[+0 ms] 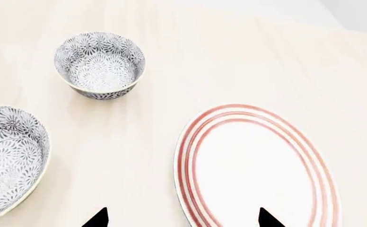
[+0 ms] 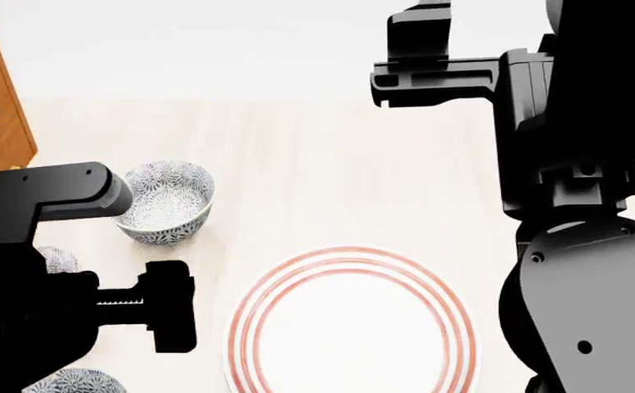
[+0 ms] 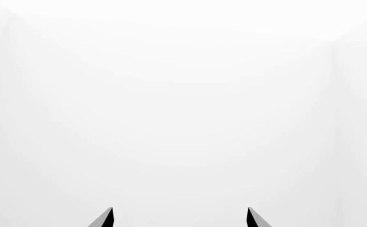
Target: Put the bowl at the front on the plate.
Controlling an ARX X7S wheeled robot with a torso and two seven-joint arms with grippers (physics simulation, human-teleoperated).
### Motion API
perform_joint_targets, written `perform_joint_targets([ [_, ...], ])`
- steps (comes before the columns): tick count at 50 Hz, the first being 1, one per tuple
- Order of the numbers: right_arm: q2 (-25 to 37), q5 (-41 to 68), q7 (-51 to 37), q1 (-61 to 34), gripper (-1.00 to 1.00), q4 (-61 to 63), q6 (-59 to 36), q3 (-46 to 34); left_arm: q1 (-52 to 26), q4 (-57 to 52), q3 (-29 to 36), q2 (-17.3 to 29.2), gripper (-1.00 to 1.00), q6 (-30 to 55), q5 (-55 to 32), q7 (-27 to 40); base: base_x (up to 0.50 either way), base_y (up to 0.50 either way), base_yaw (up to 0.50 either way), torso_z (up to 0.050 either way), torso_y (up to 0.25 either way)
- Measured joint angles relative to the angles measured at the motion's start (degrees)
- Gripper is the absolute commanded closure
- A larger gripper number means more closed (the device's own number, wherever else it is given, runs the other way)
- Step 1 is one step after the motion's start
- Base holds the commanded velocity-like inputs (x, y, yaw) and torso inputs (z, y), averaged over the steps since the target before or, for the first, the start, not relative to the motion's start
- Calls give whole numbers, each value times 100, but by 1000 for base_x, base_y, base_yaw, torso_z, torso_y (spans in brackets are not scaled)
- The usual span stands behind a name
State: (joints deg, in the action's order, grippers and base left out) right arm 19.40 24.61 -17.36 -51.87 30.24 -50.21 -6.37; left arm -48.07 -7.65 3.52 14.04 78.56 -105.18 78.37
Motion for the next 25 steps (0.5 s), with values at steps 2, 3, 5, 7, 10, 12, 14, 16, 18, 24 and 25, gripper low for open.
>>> perform_joint_targets([
  [2, 4, -2, -1, 5, -100, -2, 8, -7, 25, -1, 22, 16, -100, -14, 2, -4, 0, 0, 0, 0, 0],
  [3, 6, -2, -2, 6, -100, -3, 11, -11, 36, -3, 33, 24, -100, -20, 4, -7, 0, 0, 0, 0, 0],
  [5, 10, -2, -3, 8, -100, -3, 15, -17, 61, -7, 55, 40, -100, -30, 8, -14, 0, 0, 0, 0, 0],
  [7, 15, -2, -5, 11, -100, -1, 21, -23, 82, -8, 79, 56, -100, -41, 1, -18, 0, 0, 0, 0, 0],
  [10, 21, -3, -9, 15, -100, 2, 32, -28, 108, -2, 112, 84, -100, -58, -17, -14, 0, 0, 0, 0, 0],
  [12, 25, -4, -10, 16, -100, 1, 40, -33, 129, 2, 136, 106, -100, -68, -28, -10, 0, 0, 0, 0, 0],
  [14, 28, -5, -11, 19, -100, -1, 49, -38, 152, 4, 158, 128, -100, -80, -47, -1, 0, 0, 0, 0, 0],
  [16, 31, -6, -12, 22, -100, -6, 59, -43, 176, 3, 179, 149, -100, -92, -65, 5, 0, 0, 0, 0, 0],
  [18, 36, -11, -13, 23, -100, -10, 68, -53, 199, 7, 198, 168, -100, -105, -79, 5, 0, 0, 0, 0, 0],
  [24, 52, -18, -19, 20, -100, -2, 80, -80, 289, -1, 257, 223, -100, -135, -102, -14, 0, 0, 0, 0, 0],
  [25, 54, -19, -20, 20, -100, -1, 83, -85, 302, 3, 270, 232, -100, -144, -119, -5, 0, 0, 0, 0, 0],
])
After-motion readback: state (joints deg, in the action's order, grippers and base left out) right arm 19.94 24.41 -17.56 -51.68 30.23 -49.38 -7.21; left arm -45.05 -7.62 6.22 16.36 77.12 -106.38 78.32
